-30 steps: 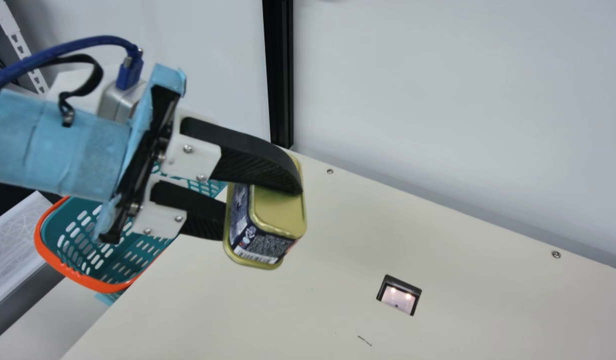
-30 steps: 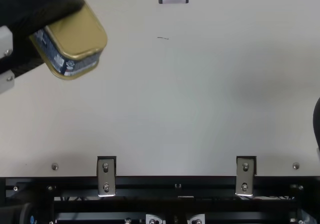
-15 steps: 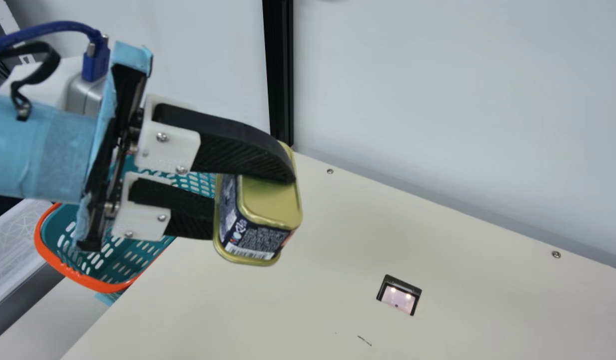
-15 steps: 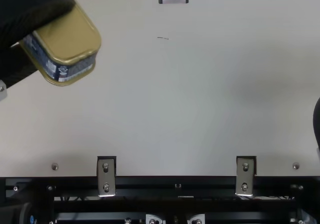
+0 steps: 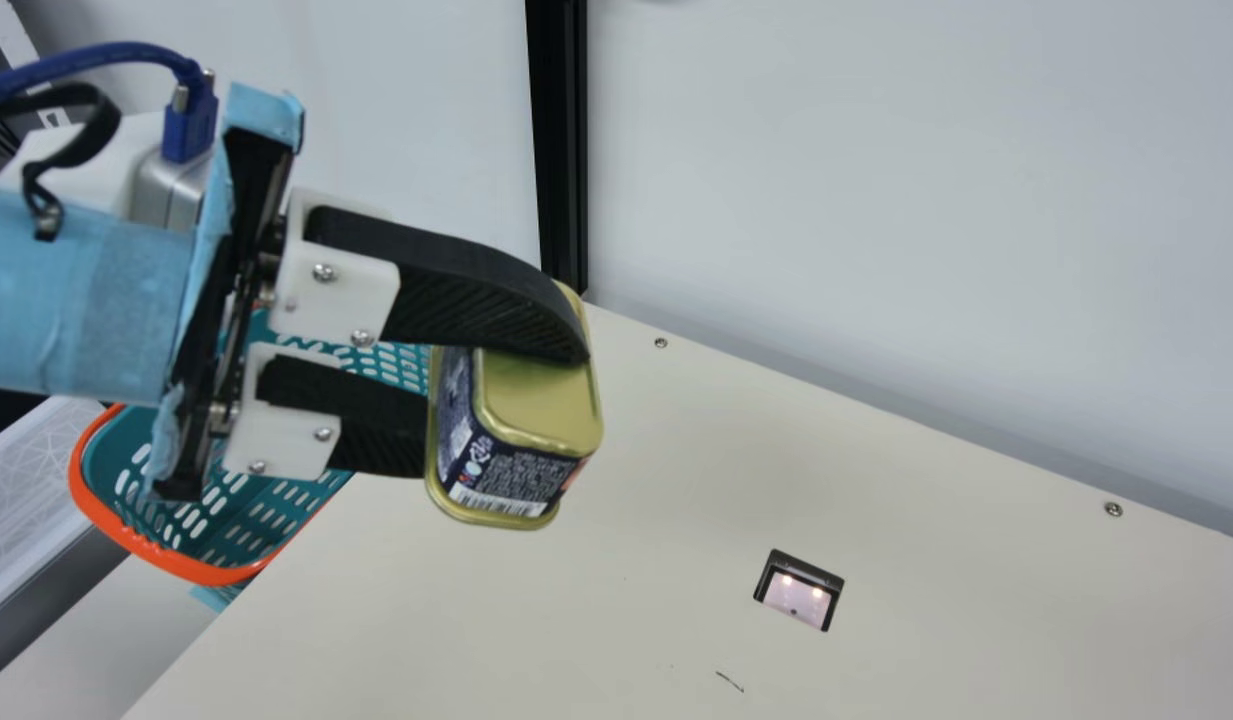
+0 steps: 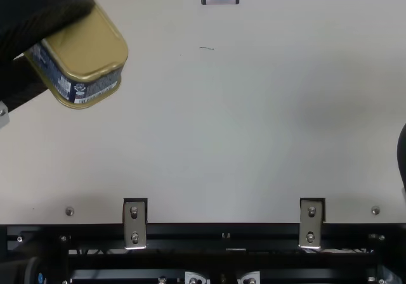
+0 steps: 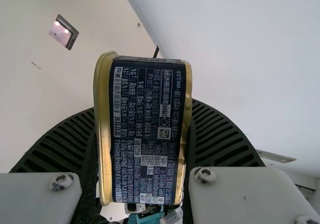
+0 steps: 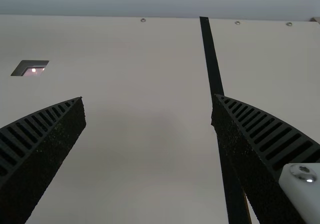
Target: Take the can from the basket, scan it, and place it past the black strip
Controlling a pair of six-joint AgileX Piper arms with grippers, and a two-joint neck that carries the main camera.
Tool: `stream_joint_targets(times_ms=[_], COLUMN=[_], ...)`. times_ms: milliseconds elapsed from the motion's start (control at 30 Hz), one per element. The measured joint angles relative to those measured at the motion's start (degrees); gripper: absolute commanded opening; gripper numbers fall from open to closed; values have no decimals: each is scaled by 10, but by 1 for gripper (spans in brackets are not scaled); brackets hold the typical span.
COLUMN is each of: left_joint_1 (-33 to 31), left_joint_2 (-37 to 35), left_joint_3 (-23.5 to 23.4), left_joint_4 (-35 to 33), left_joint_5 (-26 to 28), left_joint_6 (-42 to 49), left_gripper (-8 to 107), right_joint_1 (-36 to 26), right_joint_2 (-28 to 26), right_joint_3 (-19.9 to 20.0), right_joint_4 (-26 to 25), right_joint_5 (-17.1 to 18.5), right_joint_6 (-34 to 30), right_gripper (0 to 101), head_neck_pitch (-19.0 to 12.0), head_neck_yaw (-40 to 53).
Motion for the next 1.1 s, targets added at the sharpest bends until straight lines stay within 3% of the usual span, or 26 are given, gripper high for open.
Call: stream_joint_targets(times_ms=[800, 1100], left_joint_1=[39, 39], left_joint_2=[6, 6], left_joint_3=[71, 71], left_joint_4=[-153, -153], left_joint_5=[-1, -1], left_joint_6=[-53, -53], left_gripper=[10, 10], right_joint_1=[0, 0], right_joint_2=[0, 0], right_joint_3=[0, 0], right_joint_4=[0, 0], right_joint_5=[0, 0], right_joint_6=[0, 0], right_gripper=[101, 101], head_neck_pitch=[3, 3], head_neck_yaw=[0, 0])
